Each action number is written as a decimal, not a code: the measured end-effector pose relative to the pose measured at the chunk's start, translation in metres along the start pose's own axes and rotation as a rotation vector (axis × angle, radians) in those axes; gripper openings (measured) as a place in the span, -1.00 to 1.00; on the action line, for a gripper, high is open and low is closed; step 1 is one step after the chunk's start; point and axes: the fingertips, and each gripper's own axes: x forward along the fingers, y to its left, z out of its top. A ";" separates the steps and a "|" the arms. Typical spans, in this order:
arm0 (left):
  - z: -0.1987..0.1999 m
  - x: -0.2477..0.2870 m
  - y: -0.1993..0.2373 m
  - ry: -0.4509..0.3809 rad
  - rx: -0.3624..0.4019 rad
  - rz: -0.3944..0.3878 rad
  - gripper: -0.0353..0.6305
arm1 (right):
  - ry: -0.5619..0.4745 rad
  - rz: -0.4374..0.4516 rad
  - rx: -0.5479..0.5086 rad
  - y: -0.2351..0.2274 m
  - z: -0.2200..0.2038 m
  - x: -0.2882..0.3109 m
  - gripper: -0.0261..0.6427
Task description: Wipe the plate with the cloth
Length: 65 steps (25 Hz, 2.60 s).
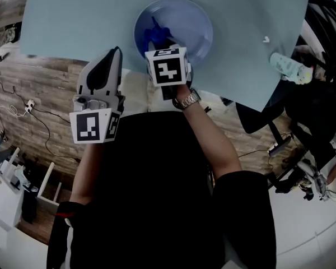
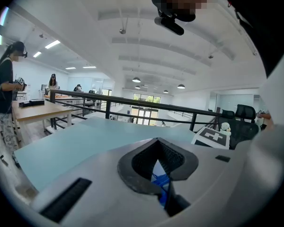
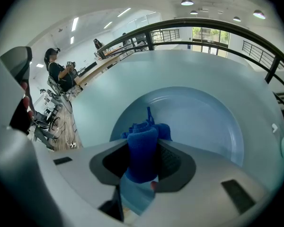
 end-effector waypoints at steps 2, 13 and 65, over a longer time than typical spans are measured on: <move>-0.001 -0.001 0.001 0.001 -0.002 0.007 -0.89 | 0.010 0.003 -0.004 0.002 -0.003 0.005 -0.57; -0.002 0.005 -0.011 -0.001 -0.006 0.016 -0.89 | 0.038 -0.001 -0.034 -0.005 -0.015 0.009 -0.57; -0.005 0.018 -0.031 0.017 0.012 -0.068 -0.89 | -0.022 -0.065 0.110 -0.055 -0.010 -0.015 -0.57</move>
